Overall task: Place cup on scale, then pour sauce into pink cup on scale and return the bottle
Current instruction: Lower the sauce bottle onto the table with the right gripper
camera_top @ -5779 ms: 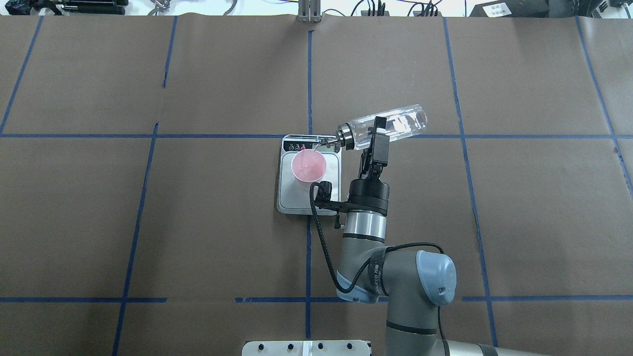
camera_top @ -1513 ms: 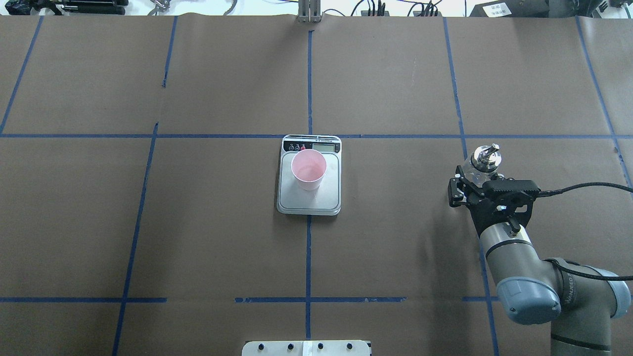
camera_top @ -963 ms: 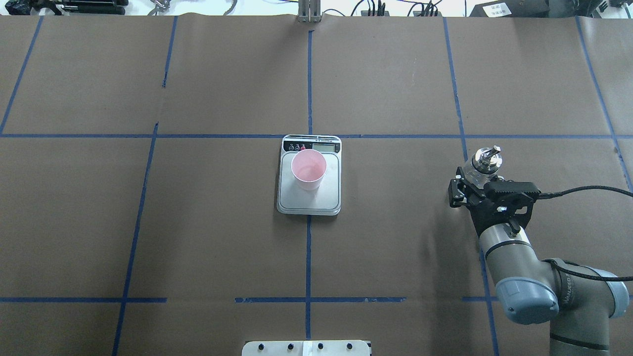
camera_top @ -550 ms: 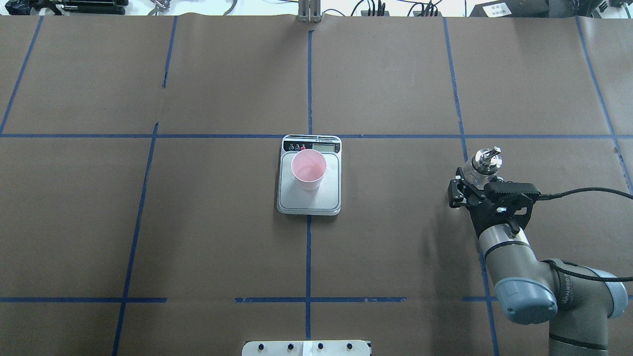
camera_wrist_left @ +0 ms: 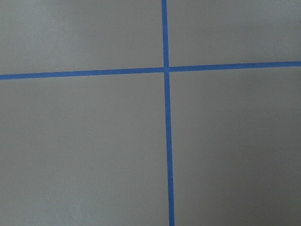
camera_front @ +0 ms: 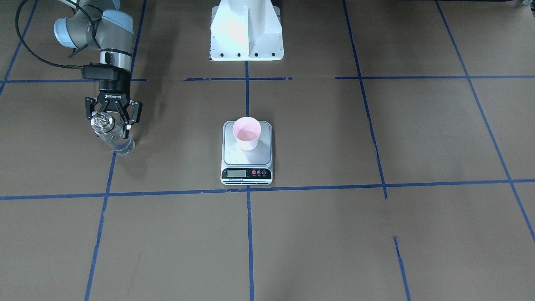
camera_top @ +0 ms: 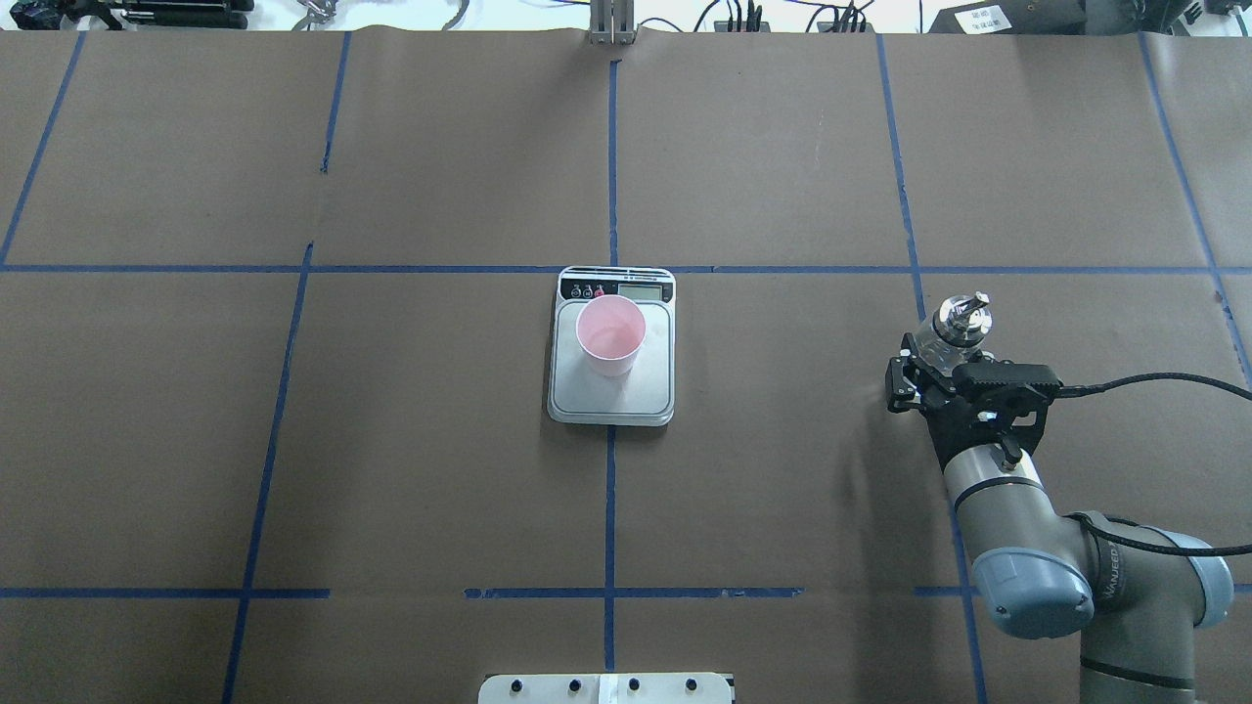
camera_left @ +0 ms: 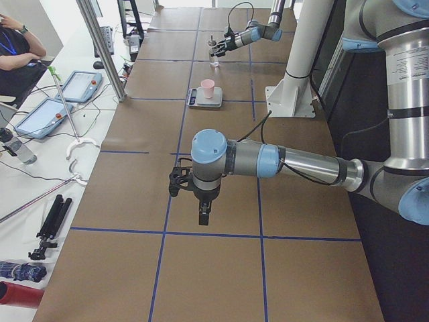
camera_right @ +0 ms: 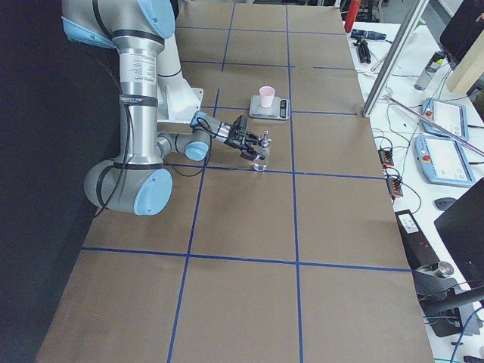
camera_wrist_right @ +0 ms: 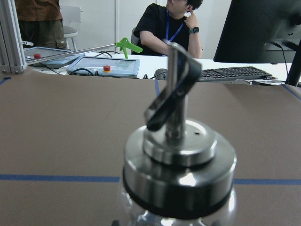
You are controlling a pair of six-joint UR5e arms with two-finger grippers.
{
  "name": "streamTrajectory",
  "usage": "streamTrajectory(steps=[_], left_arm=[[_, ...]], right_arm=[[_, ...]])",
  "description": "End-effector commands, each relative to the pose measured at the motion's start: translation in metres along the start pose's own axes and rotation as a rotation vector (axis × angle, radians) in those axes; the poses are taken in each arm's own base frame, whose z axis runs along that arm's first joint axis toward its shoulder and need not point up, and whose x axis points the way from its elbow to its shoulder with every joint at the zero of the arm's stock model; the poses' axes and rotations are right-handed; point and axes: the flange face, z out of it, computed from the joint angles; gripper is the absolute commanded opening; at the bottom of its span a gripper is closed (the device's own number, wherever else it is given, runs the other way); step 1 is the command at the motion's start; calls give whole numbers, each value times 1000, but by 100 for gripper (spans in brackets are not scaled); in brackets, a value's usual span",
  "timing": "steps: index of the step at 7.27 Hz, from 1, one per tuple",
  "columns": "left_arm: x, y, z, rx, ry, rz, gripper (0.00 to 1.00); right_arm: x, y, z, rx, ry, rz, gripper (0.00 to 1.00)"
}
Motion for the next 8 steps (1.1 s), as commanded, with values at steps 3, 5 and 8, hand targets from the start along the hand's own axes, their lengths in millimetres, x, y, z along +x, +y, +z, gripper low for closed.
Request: streamTrajectory(steps=[3,5,8], left_arm=[[-1,0,2,-4,2,-4,100],[-2,0,2,-4,2,-4,100],[0,0,1,-2,3,-1,100]], right_arm=[[-2,-4,-2,4,-6,9,100],[-2,-6,-3,6,-6,12,100],[-1,-16,-8,16,-14,25,100]])
